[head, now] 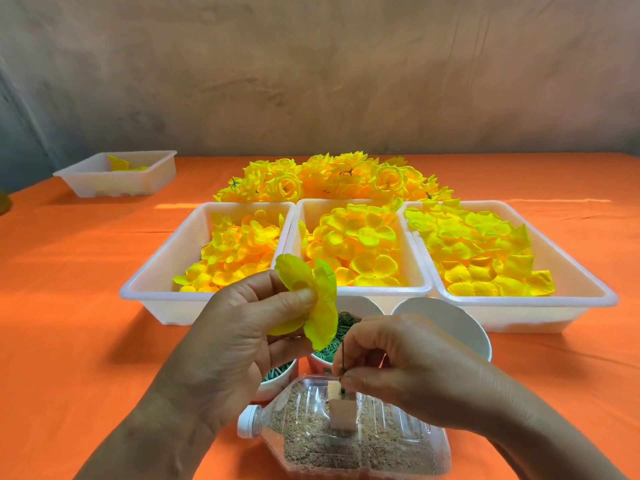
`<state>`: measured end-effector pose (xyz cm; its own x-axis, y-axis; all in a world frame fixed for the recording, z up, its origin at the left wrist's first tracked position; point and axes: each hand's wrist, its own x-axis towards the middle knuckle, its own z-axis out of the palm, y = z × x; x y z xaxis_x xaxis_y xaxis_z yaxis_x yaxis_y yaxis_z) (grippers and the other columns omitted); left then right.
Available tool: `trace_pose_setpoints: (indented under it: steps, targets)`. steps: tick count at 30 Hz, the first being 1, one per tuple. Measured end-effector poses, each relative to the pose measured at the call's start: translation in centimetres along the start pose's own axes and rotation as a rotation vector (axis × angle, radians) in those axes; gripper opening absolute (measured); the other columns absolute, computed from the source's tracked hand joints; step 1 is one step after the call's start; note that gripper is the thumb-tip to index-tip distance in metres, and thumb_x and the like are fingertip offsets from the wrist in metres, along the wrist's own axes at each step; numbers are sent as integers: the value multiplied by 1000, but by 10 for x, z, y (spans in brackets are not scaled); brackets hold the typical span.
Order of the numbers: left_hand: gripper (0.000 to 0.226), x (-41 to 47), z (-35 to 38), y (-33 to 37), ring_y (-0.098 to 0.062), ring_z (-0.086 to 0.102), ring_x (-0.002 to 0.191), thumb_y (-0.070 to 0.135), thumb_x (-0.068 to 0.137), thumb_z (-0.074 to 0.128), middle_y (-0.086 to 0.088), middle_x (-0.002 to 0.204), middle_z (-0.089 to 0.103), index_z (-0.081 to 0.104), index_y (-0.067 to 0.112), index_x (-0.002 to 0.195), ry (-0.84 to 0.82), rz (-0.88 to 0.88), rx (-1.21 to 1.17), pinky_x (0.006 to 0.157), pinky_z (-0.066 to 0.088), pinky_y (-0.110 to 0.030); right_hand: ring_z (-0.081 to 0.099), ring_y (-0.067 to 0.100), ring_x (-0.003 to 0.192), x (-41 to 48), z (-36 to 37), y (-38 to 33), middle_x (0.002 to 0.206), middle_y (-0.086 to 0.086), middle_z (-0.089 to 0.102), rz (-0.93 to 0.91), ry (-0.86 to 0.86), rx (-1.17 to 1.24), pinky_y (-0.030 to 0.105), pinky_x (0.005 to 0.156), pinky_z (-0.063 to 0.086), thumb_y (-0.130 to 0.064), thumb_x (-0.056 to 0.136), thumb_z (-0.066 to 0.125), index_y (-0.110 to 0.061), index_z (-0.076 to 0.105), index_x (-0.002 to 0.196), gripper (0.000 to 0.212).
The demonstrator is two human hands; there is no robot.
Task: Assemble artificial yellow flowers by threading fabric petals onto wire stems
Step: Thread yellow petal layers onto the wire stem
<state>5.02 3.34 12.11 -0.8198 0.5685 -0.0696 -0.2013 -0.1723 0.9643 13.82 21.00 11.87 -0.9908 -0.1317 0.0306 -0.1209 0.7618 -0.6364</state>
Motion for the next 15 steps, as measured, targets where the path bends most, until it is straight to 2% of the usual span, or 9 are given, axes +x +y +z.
trace_pose_setpoints:
  steps: [2,4,6,7,9,11,13,15]
  targets:
    - [33,-1,1,1,-24,67,65,16,66,75,-18,78,67,69,-1,93,-8,32,18,61,59,-35,59,-2,65,-2,-2,0,75,-24,65,-18,0,-26,13,58,43,-22,82,68,-38,64,78,17]
    - [21,-3,3,1,-22,68,64,10,64,83,-15,77,70,75,9,83,-37,65,51,60,58,-33,57,-4,62,-3,-5,-2,71,-26,62,-34,72,-36,11,55,39,-22,87,64,-47,58,73,29]
    - [16,-4,7,3,-20,70,62,5,66,80,-10,75,72,77,16,78,-24,133,50,58,57,-29,56,0,55,-3,-10,-4,66,-11,65,-44,195,227,11,54,40,-28,88,61,-38,66,80,14]
    - [19,-4,9,5,-19,70,62,5,64,81,-9,75,73,77,18,77,-7,183,53,57,57,-28,58,6,56,-3,-14,-6,68,-1,66,-40,235,395,19,54,44,-35,86,62,-30,68,85,8]
    - [17,-4,14,7,-19,72,66,19,62,79,-8,78,75,78,20,79,51,279,75,61,58,-28,60,17,58,-3,-21,-10,73,8,67,-41,264,598,29,52,45,-56,75,63,-28,68,91,33]
    - [24,-4,18,8,-20,74,75,31,61,75,-8,85,77,77,21,83,108,354,127,67,60,-32,60,11,56,0,-22,-14,72,-2,67,-41,315,563,25,50,43,-65,63,67,-35,67,94,43]
    - [27,-3,21,9,-21,74,80,33,61,81,-6,88,77,76,23,86,132,400,199,70,60,-33,55,4,51,3,-21,-17,65,-11,64,-69,371,463,19,48,40,-54,66,75,-36,66,87,29]
    - [24,-2,22,7,-17,73,79,30,62,86,-3,87,77,76,28,84,122,420,272,71,60,-31,48,0,46,7,-20,-17,55,-14,58,-103,443,409,15,48,36,-31,77,78,-28,68,74,11]
